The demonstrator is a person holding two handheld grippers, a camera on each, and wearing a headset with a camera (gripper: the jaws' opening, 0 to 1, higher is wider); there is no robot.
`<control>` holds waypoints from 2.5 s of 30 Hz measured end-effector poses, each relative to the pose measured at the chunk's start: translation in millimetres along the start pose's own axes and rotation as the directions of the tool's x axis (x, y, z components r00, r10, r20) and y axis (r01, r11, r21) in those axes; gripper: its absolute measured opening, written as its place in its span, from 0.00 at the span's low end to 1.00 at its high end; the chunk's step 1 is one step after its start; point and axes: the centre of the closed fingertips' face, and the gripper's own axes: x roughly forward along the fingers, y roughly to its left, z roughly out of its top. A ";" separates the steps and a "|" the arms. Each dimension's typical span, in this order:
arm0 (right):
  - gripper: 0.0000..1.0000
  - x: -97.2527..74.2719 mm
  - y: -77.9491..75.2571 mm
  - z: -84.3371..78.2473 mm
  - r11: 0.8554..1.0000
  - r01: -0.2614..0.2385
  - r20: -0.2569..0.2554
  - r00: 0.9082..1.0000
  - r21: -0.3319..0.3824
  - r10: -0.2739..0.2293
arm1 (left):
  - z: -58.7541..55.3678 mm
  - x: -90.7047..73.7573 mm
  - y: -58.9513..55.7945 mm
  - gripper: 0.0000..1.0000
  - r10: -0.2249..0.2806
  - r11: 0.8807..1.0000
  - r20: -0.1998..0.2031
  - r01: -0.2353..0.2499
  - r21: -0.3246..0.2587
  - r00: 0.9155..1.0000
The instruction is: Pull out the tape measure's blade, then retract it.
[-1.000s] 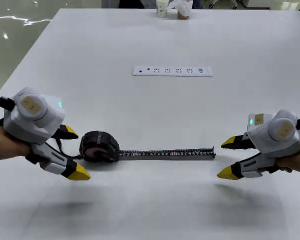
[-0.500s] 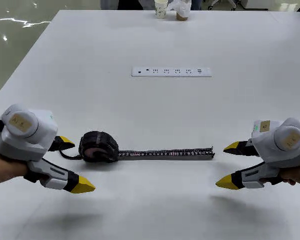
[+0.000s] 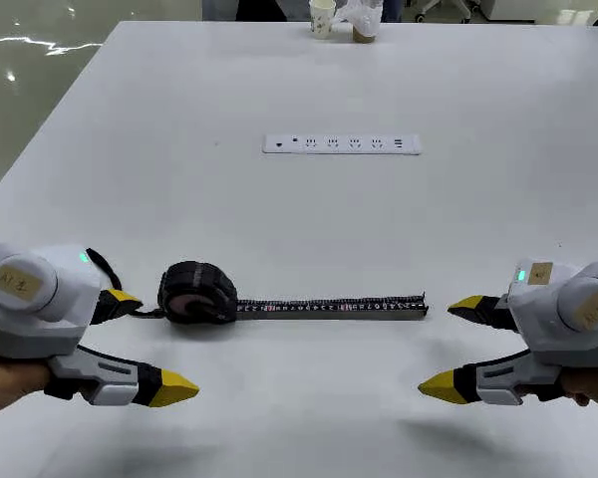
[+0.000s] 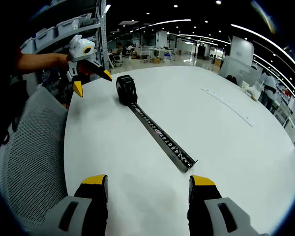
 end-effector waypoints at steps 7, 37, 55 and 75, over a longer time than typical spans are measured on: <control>0.71 -3.8 9.8 6.0 0.997 0.042 0.031 0.999 0.059 -0.043 | -0.3 -4.3 -12.2 0.84 0.042 0.998 0.042 -0.040 -0.049 0.998; 0.91 -14.5 58.8 35.1 0.954 0.162 0.144 0.969 0.252 -0.203 | 8.4 -19.2 -51.7 0.97 0.183 0.964 0.179 -0.141 -0.224 0.967; 0.97 -24.1 77.3 52.1 0.906 0.218 0.197 0.932 0.363 -0.303 | 9.3 -28.5 -65.4 0.99 0.251 0.940 0.218 -0.183 -0.290 0.943; 0.99 -30.3 88.5 56.2 0.868 0.232 0.206 0.914 0.439 -0.349 | 6.3 -38.9 -69.4 0.99 0.294 0.921 0.217 -0.216 -0.324 0.931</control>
